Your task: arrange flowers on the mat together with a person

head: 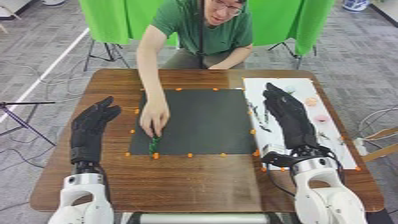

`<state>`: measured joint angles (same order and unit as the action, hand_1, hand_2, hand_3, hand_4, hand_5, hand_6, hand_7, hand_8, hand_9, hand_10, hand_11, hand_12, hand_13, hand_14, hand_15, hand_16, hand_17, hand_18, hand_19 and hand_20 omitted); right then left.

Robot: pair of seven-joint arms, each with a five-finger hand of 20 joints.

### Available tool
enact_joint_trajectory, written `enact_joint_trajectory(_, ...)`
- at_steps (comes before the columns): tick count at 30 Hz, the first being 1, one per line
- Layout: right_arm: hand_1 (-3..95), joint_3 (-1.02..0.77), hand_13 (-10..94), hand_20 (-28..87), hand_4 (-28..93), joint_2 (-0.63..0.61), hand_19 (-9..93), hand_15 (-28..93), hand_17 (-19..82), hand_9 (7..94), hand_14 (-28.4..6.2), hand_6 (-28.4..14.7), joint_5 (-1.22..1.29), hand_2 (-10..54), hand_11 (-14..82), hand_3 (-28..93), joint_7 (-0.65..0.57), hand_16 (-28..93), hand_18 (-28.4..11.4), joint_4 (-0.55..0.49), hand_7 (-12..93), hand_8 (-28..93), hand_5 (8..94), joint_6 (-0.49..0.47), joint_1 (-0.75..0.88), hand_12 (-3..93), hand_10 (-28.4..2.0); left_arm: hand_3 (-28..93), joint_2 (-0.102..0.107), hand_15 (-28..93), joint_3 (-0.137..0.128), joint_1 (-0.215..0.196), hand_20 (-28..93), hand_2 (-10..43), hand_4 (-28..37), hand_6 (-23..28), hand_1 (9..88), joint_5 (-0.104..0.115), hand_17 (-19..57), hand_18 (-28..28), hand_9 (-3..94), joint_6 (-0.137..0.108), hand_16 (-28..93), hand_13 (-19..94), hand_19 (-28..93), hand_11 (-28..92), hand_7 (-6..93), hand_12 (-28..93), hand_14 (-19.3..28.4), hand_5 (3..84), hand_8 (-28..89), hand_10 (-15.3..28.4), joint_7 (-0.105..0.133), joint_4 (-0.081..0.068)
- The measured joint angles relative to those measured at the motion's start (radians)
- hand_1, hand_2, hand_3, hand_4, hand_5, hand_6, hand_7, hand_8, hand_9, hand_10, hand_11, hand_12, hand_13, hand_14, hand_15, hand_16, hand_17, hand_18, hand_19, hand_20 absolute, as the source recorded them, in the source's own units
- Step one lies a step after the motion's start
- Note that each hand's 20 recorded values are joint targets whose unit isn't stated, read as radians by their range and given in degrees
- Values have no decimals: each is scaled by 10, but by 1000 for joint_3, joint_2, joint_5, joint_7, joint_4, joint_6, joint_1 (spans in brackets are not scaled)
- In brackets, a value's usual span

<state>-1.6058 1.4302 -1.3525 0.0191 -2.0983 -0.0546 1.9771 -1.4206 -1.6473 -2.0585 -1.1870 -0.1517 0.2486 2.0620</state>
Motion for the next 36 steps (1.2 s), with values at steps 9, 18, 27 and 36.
enact_joint_trajectory(9,184,6,227,190,-180,-3,-6,75,132,379,-73,-43,4,-5,35,727,-14,7,-50,-3,105,-97,388,24,3,85,-145,601,0,156,0,3,225,14,-216,41,333,40,131,104,522,10,-19,432,87,225,143,138,169,506,-61,145,37,-8)
enact_joint_trajectory(18,201,16,235,194,-184,-15,-5,81,137,389,-72,-41,4,-19,37,730,-10,6,-51,-3,114,-100,391,86,2,90,-145,598,0,164,0,3,216,3,-206,38,339,22,121,105,519,9,-15,429,84,225,147,141,171,504,-63,140,29,-9)
enact_joint_trajectory(27,238,14,241,207,-262,-18,-5,88,141,399,-72,-36,-31,-94,40,680,-10,12,-52,-2,139,-109,394,61,-4,104,-138,588,-1,172,-2,0,210,5,-204,35,354,9,117,102,525,-11,-17,433,81,228,154,140,169,507,-65,136,11,-4)
enact_joint_trajectory(36,386,40,528,347,-281,-48,244,213,237,592,-103,0,-79,-95,237,640,112,229,-115,11,233,-138,554,127,-11,201,-133,582,-2,174,-3,-6,208,5,-195,35,358,9,116,101,525,-22,-20,434,82,228,155,140,168,507,-66,136,6,-1)
